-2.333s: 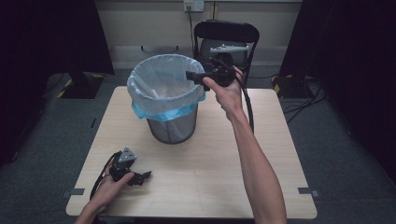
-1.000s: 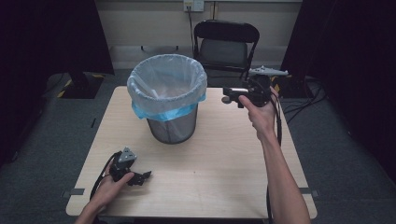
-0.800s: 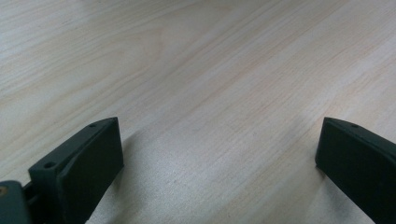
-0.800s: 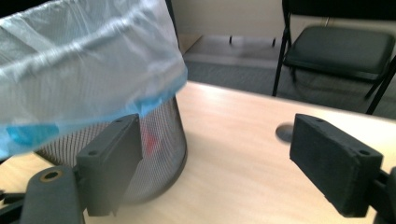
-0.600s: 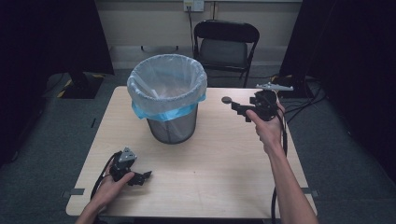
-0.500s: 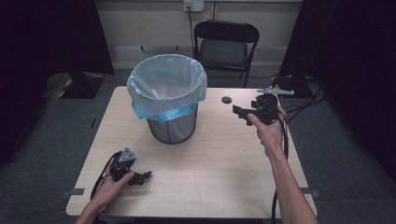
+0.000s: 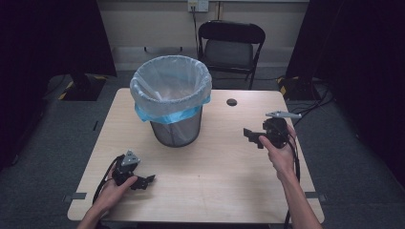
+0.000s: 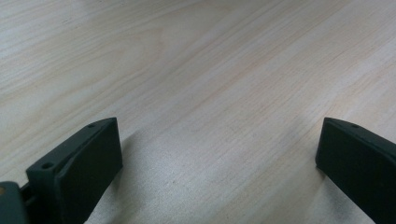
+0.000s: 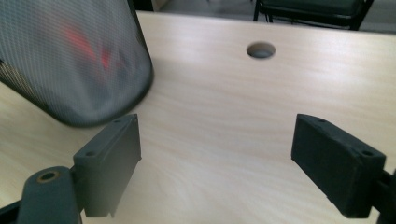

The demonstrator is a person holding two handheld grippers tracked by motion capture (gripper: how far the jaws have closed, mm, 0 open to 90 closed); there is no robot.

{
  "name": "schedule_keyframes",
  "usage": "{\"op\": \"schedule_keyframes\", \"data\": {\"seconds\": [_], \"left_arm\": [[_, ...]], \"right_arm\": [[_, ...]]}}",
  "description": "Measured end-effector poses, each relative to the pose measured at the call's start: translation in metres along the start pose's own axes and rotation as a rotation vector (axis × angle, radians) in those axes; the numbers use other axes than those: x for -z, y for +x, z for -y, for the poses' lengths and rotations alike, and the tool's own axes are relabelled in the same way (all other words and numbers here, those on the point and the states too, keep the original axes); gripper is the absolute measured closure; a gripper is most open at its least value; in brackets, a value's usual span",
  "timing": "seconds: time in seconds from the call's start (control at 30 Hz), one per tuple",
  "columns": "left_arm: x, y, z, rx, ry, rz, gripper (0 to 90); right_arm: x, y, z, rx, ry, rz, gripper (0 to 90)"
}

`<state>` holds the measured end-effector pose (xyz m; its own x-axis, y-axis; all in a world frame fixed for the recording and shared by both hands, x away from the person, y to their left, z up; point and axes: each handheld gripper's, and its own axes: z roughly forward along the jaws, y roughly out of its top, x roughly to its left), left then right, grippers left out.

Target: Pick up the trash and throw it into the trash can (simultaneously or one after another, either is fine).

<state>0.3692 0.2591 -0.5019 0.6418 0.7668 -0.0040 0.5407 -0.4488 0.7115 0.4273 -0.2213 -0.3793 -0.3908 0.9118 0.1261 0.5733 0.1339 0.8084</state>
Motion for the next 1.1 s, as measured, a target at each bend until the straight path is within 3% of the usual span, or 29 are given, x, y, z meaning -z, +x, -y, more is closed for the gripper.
{"op": "schedule_keyframes", "data": {"seconds": [0.33, 0.47, 0.67, 0.87, 0.93, 1.1], "left_arm": [[0.000, 0.000, 0.000, -0.005, 0.001, -0.001, 0.0], [0.000, 0.000, 0.000, -0.004, 0.001, -0.001, 0.0], [0.000, 0.000, 0.000, -0.005, 0.001, -0.001, 0.0], [0.000, 0.000, 0.000, -0.005, 0.001, -0.002, 0.0], [0.000, 0.000, 0.000, -0.005, 0.001, -0.002, 0.0], [0.000, 0.000, 0.000, -0.001, 0.001, 0.000, 0.0]], "right_arm": [[0.002, -0.011, 0.049, -0.014, 0.057, 0.065, 16.4], [-0.002, -0.015, 0.075, -0.010, 0.110, 0.088, 16.5], [-0.014, -0.014, 0.094, -0.013, 0.156, 0.112, 16.1], [-0.025, -0.009, 0.106, 0.018, 0.205, 0.137, 15.1], [-0.031, -0.005, 0.110, 0.035, 0.252, 0.162, 14.2], [-0.034, -0.003, 0.114, 0.046, 0.225, 0.165, 12.7]]}}
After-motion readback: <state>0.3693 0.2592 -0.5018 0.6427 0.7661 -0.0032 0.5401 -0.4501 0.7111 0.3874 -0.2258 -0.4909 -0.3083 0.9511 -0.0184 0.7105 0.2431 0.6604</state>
